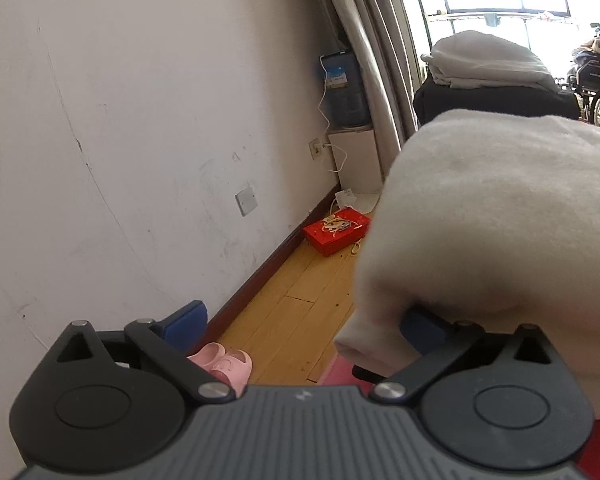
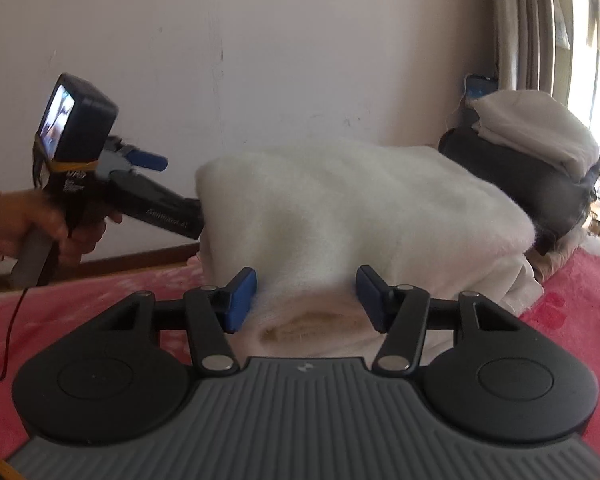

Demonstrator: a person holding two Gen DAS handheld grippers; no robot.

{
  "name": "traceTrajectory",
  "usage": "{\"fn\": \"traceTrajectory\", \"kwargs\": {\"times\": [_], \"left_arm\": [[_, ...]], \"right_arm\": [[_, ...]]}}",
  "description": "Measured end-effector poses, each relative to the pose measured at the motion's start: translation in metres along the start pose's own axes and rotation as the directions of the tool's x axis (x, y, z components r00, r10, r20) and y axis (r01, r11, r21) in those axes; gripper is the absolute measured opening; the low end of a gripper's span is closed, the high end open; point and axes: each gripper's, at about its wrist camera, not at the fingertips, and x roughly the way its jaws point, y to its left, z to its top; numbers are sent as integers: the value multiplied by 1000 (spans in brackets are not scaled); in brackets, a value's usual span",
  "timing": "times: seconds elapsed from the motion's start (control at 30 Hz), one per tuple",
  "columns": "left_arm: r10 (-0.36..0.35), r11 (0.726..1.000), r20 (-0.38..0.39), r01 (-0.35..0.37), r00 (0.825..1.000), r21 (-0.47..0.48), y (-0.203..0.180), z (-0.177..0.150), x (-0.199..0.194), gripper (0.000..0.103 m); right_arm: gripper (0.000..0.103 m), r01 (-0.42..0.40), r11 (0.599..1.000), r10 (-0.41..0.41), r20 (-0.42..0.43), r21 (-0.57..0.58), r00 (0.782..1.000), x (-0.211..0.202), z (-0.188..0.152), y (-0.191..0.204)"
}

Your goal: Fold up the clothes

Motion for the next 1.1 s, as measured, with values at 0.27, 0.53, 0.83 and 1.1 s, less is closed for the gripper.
{"fn": "traceTrajectory", "kwargs": {"times": [0.27, 0.53, 0.83, 1.1], "left_arm": [[1, 998, -89, -7, 996, -63, 13, 5, -13, 97], [79, 996, 106, -72, 991, -60, -5, 42, -67, 101], [-62, 998, 130, 59, 990, 24, -73, 56, -26, 103], [-118, 987, 90, 127, 989, -103, -51, 52, -19, 103]], "right_arm": [[54, -6, 1000, 5, 35, 14, 999, -12, -11, 5], [46, 31, 987, -53, 131, 160, 990, -55, 15, -66], [40, 106, 936, -139, 76, 335, 987, 26, 35, -143], [37, 64, 905, -133, 138, 420, 981, 13, 33, -164]]}}
